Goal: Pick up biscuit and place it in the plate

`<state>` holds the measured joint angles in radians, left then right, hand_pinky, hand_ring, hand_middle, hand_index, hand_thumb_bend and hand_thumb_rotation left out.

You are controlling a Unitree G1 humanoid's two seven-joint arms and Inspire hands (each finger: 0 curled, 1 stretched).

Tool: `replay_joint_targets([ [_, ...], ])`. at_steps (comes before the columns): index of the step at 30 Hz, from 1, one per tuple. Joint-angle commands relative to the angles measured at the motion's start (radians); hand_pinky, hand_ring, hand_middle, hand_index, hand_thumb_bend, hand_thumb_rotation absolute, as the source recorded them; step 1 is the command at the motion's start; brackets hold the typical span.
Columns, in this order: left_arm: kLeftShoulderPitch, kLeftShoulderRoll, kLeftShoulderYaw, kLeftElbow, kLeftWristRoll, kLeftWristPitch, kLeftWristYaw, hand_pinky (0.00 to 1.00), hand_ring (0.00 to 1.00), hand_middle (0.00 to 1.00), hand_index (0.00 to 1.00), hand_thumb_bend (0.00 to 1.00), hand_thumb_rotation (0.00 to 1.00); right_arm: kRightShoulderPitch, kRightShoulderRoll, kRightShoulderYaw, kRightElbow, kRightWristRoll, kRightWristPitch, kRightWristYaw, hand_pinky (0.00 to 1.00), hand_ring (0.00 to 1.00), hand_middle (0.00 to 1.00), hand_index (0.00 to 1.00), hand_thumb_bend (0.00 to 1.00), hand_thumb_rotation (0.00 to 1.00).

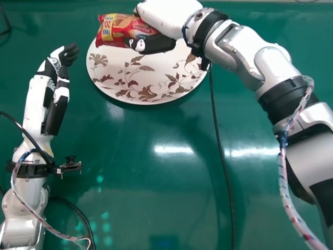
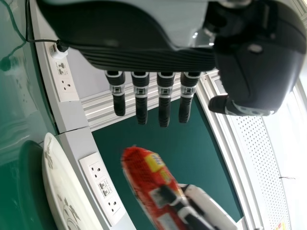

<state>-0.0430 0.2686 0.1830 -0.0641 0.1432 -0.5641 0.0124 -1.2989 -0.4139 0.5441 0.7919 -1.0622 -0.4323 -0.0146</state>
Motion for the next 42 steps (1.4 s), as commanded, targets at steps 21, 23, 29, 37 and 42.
replay_joint_targets([
  [21, 0.007, 0.013, 0.001, 0.049, 0.001, -0.032, -0.001, 0.90, 0.88, 0.88, 0.89, 0.22, 0.13, -0.049, 0.001, 0.062, 0.099, 0.016, 0.039, -0.024, 0.18, 0.39, 0.47, 0.51, 0.52, 0.00],
  [23, 0.006, 0.012, 0.000, 0.047, 0.007, -0.027, 0.003, 0.89, 0.88, 0.88, 0.88, 0.22, 0.13, -0.050, -0.003, 0.065, 0.087, 0.018, 0.062, 0.028, 0.31, 0.45, 0.53, 0.57, 0.74, 0.19],
  [29, 0.010, 0.010, -0.001, 0.039, 0.006, -0.011, 0.002, 0.91, 0.89, 0.88, 0.89, 0.22, 0.11, -0.030, -0.015, 0.056, 0.018, 0.033, 0.137, 0.142, 0.67, 0.87, 0.98, 0.98, 1.00, 0.55],
  [37, 0.013, 0.011, -0.001, 0.040, 0.001, -0.004, -0.003, 0.92, 0.89, 0.89, 0.88, 0.22, 0.12, 0.009, -0.038, 0.024, -0.079, 0.075, 0.219, 0.229, 0.79, 0.99, 1.00, 1.00, 1.00, 0.57],
  [42, 0.018, 0.011, -0.001, 0.043, 0.002, -0.003, -0.003, 0.92, 0.89, 0.89, 0.89, 0.23, 0.13, 0.066, -0.079, -0.027, -0.199, 0.101, 0.288, 0.262, 0.76, 0.97, 1.00, 1.00, 1.00, 0.58],
])
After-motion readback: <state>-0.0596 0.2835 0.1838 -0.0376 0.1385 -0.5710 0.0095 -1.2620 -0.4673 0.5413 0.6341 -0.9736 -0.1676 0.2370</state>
